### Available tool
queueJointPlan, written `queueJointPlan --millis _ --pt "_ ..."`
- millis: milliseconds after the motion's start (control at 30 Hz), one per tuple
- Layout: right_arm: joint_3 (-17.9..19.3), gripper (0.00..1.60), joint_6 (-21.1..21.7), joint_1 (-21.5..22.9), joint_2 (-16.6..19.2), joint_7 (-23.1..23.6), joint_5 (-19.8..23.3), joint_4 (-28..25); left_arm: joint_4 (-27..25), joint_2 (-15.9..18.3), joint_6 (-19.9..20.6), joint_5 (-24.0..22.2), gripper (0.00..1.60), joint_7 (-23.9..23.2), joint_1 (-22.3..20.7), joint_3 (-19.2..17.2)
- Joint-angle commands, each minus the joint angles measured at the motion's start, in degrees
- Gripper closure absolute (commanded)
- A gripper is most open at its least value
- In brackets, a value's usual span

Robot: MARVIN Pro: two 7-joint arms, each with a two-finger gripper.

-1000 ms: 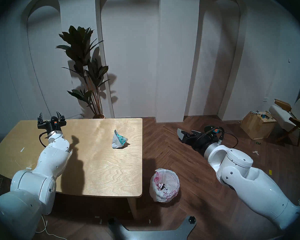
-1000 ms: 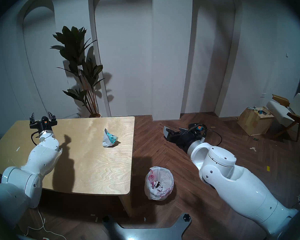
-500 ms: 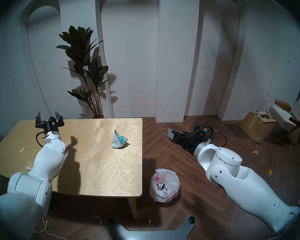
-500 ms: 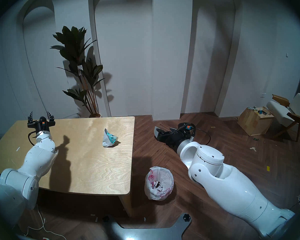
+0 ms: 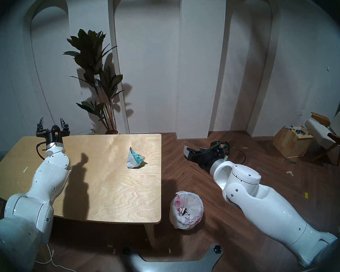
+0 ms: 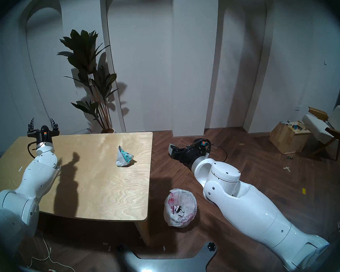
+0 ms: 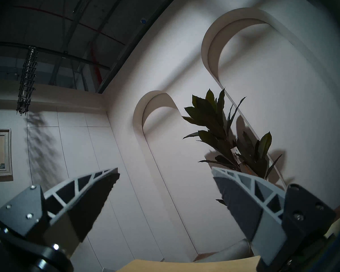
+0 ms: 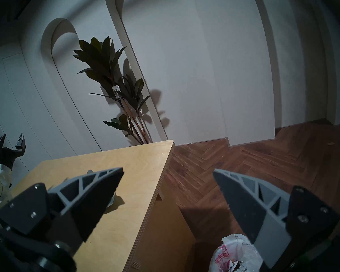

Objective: Put the trash into the trash bin on the ground

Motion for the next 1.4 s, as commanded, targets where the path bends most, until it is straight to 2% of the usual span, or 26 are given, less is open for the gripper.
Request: queueJointPlan --millis 0,767,1367 --pt "-0.7 0.0 0.1 4.9 -4.0 -0.3 -0.7 1.2 -2.7 1.8 -0.7 0.2 0.0 -0.5 -0.6 -0.3" --pt "-9.0 0.0 2.2 14.5 -15.6 -2.5 -2.7 12.7 -5.3 3.6 -1.0 0.7 0.0 -4.1 2.3 -1.1" --pt "-13.4 0.0 3.5 21.1 -23.8 -4.2 -4.0 22.0 -7.1 4.6 -1.3 1.0 0.0 -6.6 4.0 -1.7"
